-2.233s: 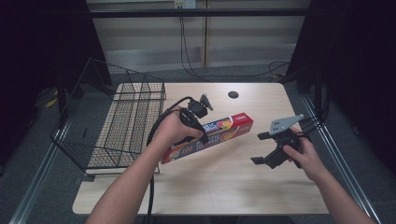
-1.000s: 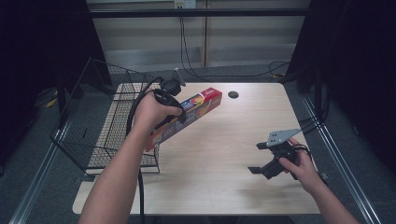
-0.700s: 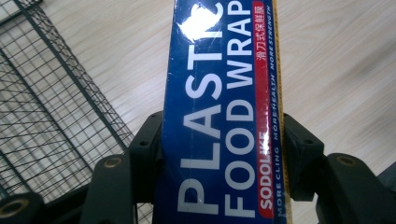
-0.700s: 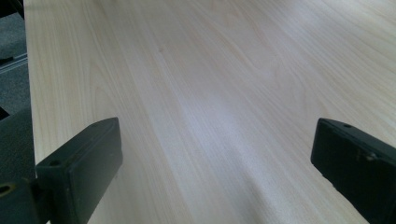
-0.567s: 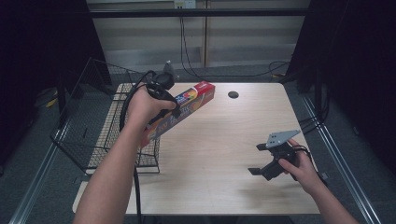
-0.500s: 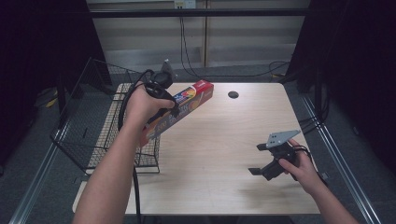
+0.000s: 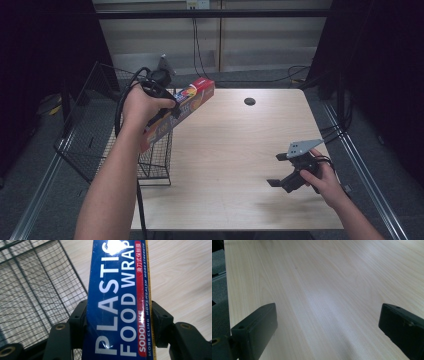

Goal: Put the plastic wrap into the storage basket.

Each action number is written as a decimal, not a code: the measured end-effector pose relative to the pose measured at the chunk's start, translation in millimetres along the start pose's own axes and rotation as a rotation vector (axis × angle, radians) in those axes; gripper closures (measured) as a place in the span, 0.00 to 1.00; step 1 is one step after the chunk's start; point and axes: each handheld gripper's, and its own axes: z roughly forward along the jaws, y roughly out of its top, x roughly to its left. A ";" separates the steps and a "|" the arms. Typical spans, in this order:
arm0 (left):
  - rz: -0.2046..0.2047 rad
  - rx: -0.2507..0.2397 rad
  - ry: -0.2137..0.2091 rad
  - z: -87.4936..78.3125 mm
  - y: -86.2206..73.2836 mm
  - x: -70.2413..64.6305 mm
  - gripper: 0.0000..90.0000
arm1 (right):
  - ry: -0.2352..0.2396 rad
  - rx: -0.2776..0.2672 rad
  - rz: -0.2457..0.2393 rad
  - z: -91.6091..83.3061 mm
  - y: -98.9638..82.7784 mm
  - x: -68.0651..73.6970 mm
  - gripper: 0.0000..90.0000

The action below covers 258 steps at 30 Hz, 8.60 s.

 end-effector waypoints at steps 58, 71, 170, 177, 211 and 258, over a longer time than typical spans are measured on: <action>-0.321 -0.086 0.153 -45.6 -30.2 68.8 0.48 | 0.004 -0.013 0.027 -3.0 -3.7 -6.3 0.02; -0.412 -0.109 0.207 -53.8 -43.5 83.2 0.48 | 0.007 -0.018 0.031 -4.1 -5.3 -7.6 0.02; -0.568 -0.032 0.271 -17.0 -85.4 115.3 0.46 | 0.009 -0.022 0.027 -4.4 -6.5 -5.9 0.02; -0.569 -0.084 0.284 -26.1 -85.0 116.5 0.44 | 0.008 -0.024 0.031 -3.6 -6.4 -6.4 0.02; -0.404 -0.218 0.129 -18.2 -48.1 64.2 0.10 | 0.002 -0.031 0.033 -4.9 -7.3 -7.3 0.02; -0.173 -0.215 -0.088 40.9 -27.0 -7.2 0.08 | -0.007 -0.020 0.026 -3.1 -8.7 -6.7 0.02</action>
